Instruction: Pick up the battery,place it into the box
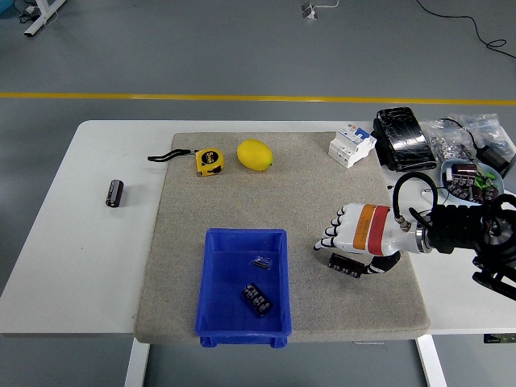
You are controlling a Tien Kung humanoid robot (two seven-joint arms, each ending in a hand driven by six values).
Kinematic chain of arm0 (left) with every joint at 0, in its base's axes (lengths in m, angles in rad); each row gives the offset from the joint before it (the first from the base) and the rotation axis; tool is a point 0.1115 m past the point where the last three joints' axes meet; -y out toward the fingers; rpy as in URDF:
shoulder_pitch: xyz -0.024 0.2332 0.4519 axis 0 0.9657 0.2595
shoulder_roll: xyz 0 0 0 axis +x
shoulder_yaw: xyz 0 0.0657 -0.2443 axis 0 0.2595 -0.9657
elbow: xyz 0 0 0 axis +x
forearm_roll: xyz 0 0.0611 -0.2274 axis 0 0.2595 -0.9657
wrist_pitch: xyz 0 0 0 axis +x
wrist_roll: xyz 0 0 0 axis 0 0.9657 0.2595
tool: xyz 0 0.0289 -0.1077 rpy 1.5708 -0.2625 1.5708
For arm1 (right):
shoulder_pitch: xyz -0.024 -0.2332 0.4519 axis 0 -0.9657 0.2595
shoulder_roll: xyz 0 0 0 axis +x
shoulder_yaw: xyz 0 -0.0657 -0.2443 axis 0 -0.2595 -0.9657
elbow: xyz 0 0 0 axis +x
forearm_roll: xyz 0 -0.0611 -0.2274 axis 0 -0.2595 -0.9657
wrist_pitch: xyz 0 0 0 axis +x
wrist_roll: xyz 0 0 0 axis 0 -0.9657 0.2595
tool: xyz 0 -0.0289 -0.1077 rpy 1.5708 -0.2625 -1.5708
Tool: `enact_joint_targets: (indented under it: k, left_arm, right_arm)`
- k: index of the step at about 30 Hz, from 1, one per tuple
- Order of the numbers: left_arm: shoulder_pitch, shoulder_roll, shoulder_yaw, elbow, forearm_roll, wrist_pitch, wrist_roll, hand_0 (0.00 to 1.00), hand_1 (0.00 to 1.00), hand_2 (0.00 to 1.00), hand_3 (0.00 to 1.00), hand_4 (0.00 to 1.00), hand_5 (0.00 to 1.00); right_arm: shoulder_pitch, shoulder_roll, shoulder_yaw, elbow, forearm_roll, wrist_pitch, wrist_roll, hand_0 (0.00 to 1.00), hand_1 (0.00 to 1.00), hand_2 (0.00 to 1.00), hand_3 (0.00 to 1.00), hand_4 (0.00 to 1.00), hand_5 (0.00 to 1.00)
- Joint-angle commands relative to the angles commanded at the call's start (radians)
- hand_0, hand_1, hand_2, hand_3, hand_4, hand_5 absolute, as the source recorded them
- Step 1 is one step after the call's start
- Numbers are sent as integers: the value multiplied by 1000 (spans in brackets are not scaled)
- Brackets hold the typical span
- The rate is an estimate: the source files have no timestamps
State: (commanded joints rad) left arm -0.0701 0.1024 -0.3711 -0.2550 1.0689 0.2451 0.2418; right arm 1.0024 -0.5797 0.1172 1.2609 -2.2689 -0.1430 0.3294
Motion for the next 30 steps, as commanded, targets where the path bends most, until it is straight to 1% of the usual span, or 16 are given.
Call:
enact_joint_targets:
  k: [10, 20, 30]
  left_arm:
    - [-2, 0, -2, 0, 11, -1, 4, 677, 629, 682, 625, 622, 704]
    - [-5, 0, -1, -1, 13, 2, 6, 677, 628, 682, 625, 621, 703]
    - [-6, -2, -1, -1, 17, 4, 10, 677, 628, 683, 624, 621, 704]
  right_arm:
    - [-3, 21, 20, -37, 0, 17, 33, 525, 642, 777, 851, 925, 167]
    - [-23, 47, 28, -80, 0, 21, 37, 524, 641, 777, 850, 924, 168]
    - [-34, 46, 43, -97, 0, 33, 62, 525, 640, 777, 849, 925, 167]
